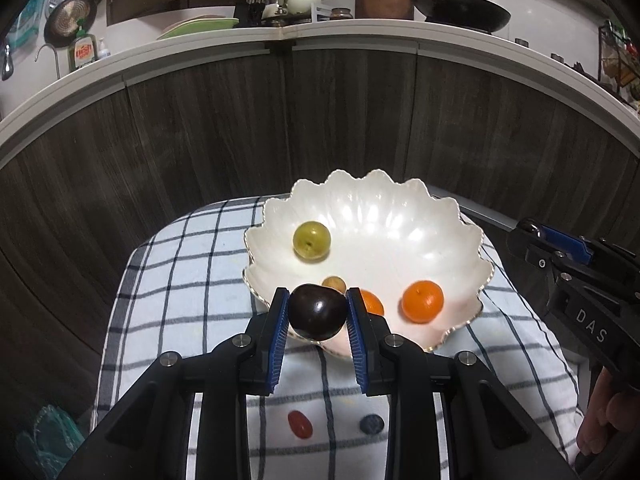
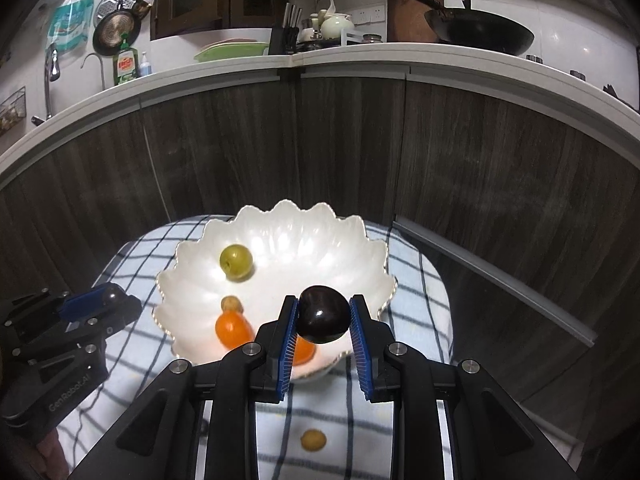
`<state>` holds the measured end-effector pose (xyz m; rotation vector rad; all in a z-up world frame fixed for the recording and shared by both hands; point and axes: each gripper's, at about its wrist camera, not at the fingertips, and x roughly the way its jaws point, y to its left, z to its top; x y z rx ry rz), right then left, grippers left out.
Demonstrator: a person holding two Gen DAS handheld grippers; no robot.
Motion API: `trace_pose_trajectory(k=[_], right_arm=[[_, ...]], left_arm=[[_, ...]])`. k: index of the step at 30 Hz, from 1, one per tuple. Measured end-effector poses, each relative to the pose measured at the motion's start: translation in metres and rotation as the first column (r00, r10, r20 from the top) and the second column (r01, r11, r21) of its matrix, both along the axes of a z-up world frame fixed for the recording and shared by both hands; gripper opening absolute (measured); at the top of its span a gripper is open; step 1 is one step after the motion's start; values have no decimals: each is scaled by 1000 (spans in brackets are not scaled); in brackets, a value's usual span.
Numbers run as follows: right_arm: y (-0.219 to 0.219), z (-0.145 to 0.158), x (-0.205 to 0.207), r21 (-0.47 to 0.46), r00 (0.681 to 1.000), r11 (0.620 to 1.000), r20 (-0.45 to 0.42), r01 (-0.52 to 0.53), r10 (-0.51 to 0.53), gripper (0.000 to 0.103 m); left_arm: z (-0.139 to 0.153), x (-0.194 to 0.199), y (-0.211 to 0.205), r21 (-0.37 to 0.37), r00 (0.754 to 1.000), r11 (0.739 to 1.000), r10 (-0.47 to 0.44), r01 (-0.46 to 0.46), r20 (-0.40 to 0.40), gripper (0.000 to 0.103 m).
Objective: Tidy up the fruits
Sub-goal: 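Carry both dark plums up and over the white bowl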
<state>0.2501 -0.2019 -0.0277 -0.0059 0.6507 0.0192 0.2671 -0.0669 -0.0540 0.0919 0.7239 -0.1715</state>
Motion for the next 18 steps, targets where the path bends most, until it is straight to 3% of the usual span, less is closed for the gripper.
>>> trace_pose_trajectory(k=[18], right_arm=[[-2, -9, 55, -6, 998, 999, -41, 45, -45, 27]], left_arm=[[-18, 61, 6, 3, 998, 999, 44, -44, -41, 29]])
